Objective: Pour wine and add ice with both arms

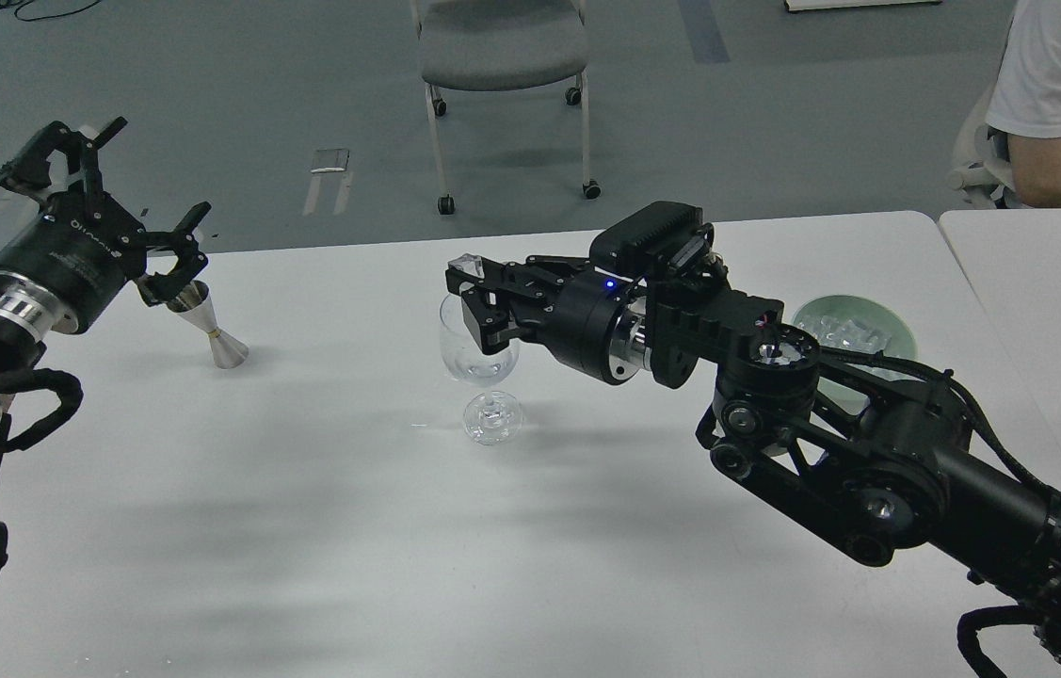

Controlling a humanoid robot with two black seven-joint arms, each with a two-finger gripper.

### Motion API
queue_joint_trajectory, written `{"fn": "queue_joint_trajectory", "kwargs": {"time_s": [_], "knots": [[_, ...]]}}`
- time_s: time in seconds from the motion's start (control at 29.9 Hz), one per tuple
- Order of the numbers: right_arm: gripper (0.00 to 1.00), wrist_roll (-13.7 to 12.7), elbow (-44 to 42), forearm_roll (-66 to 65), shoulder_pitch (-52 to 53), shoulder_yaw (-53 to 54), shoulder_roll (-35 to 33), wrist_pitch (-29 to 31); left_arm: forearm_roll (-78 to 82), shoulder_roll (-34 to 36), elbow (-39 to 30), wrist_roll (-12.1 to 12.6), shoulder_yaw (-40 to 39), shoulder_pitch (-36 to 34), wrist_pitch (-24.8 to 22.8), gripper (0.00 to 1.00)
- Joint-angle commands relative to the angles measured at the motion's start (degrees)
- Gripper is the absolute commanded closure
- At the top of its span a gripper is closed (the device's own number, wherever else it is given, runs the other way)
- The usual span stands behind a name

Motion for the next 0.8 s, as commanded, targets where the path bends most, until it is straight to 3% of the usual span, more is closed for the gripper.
{"fn": "queue_joint_trajectory", "kwargs": {"time_s": [0.0, 0.23, 0.4, 0.57, 0.77], "knots": [[0.62, 0.0, -0.3, 0.0, 0.1, 0.3, 0.2, -0.2, 0.0, -0.1, 0.0, 0.0, 0.0, 0.0, 0.0, 0.02], [0.47, 0.0, -0.4, 0.0, 0.6, 0.3, 0.2, -0.3, 0.0, 0.0, 0.0, 0.0, 0.0, 0.0, 0.0, 0.02], [0.04, -0.1, -0.5, 0.3, 0.9, 0.8, 0.7, -0.6, 0.0, 0.2, -0.1, 0.0, 0.0, 0.0, 0.0, 0.02], [0.04, 0.0, -0.1, 0.7, 1.0, 3.2, 0.9, -0.7, 0.0, 0.2, -0.1, 0.0, 0.0, 0.0, 0.0, 0.02], [0.0, 0.0, 1.5, 0.9, 1.0, 15.9, 4.1, -0.9, 0.0, 0.2, -0.1, 0.0, 0.2, 0.0, 0.0, 0.02]]}}
